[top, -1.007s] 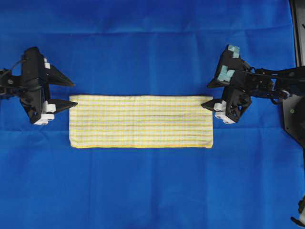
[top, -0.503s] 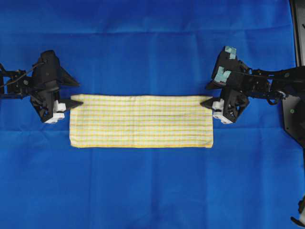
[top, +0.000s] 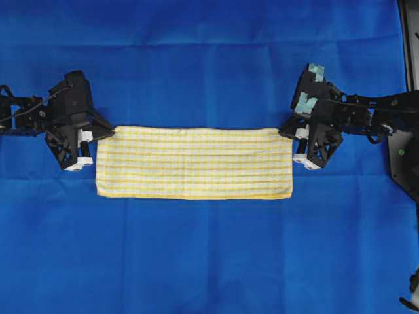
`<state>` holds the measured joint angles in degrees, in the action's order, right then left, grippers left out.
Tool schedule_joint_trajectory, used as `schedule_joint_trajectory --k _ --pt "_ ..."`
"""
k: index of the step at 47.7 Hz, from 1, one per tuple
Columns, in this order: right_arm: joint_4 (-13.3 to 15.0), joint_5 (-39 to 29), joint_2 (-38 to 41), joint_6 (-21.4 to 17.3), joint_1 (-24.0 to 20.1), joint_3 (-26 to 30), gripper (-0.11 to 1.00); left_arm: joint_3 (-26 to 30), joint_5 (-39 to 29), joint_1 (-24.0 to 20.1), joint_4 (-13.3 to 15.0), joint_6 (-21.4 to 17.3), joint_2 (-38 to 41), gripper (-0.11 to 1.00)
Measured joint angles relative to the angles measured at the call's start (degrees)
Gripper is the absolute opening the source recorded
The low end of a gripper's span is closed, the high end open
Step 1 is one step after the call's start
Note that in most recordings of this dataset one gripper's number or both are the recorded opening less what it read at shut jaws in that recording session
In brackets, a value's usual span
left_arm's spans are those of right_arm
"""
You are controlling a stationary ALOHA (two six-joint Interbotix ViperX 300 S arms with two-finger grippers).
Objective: Fold the yellow towel.
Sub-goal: 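Grasp the folded strip's left and right ends and lift it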
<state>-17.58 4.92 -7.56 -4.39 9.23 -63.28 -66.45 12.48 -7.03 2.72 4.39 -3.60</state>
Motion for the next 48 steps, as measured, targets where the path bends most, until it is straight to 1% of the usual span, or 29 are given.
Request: schedule_joint_trajectory --k 6,11,25,37,43,48 --pt "0.09 -0.26 -1.14 0.00 0.97 -0.09 0.02 0.70 -2.55 0.09 0.09 0.00 -1.14 0.03" --pt "0.00 -1.14 -3.43 0.00 1.85 -0.09 0.02 0.79 -6.68 0.62 0.09 0.18 -3.96 0.03" --pt "0.18 -6.94 -14.06 0.00 2.99 -0.26 0.02 2.72 -16.00 0.70 0.00 0.26 -17.75 0.03" --pt "1.41 -11.78 -22.85 0.09 2.99 -0.26 0.02 2.64 -18.11 0.70 -0.09 0.26 -28.21 0.03" --pt "1.85 -14.06 -26.46 0.09 2.99 -0.26 0.02 2.02 -18.28 0.53 -0.09 0.26 -32.08 0.03" --pt "1.93 -14.59 -28.13 0.09 3.08 -0.26 0.02 1.58 -18.28 0.53 -0.09 0.44 -33.93 0.03"
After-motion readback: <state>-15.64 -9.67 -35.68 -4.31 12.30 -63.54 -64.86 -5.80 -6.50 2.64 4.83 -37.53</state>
